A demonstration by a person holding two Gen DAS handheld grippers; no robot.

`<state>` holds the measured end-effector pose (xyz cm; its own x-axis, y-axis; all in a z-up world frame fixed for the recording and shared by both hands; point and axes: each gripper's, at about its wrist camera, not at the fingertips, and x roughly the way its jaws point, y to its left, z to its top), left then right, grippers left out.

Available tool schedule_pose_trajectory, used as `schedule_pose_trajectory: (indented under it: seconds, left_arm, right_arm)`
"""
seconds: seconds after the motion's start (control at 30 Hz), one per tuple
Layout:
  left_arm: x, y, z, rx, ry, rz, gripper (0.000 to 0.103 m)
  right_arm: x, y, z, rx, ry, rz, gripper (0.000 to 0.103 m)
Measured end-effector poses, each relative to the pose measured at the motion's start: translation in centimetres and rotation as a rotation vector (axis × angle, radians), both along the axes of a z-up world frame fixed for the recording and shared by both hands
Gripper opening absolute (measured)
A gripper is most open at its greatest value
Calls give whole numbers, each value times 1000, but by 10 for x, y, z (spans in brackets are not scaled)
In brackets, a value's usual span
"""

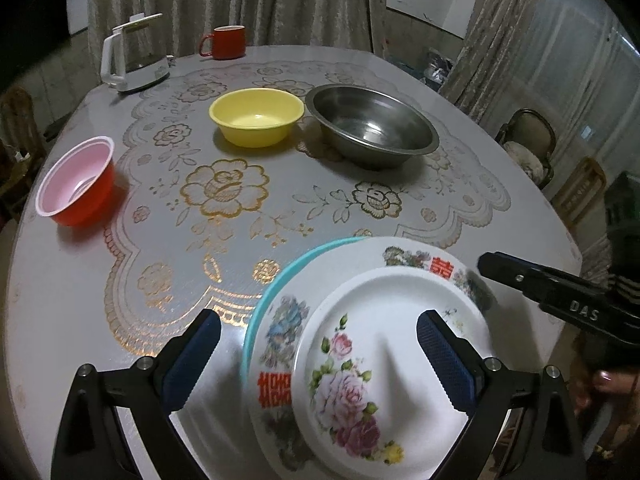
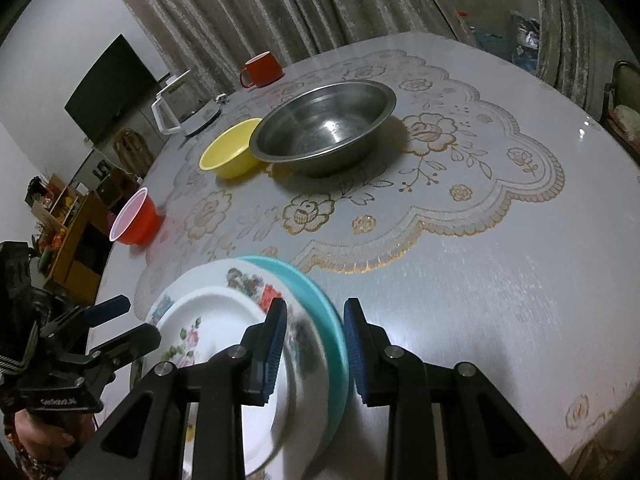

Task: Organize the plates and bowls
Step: 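Move both grippers to the steel bowl rim and close them on it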

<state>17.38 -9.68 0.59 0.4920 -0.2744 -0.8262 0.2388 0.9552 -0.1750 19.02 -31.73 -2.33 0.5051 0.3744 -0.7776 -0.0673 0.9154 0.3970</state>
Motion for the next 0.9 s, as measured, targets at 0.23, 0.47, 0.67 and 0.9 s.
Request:
schedule_pose_trajectory:
  seconds: [0.23,0.47,0.67,0.9]
  left_arm:
    - [25,2,6,-44,6,19,99]
    - [61,4,7,-69,30,56,99]
    - [94,-1,8,-74,28,70,99]
    - [125,-9,-1,-105,43,82,99]
  right_arm:
    - [31,-14,-8,-11,-2,-24,39]
    - [78,-34,-4,-10,-40,-79,40]
    - [126,-41,-1,15,-55,-133,40]
    - [177,-31,-22,-6,2,-146,40]
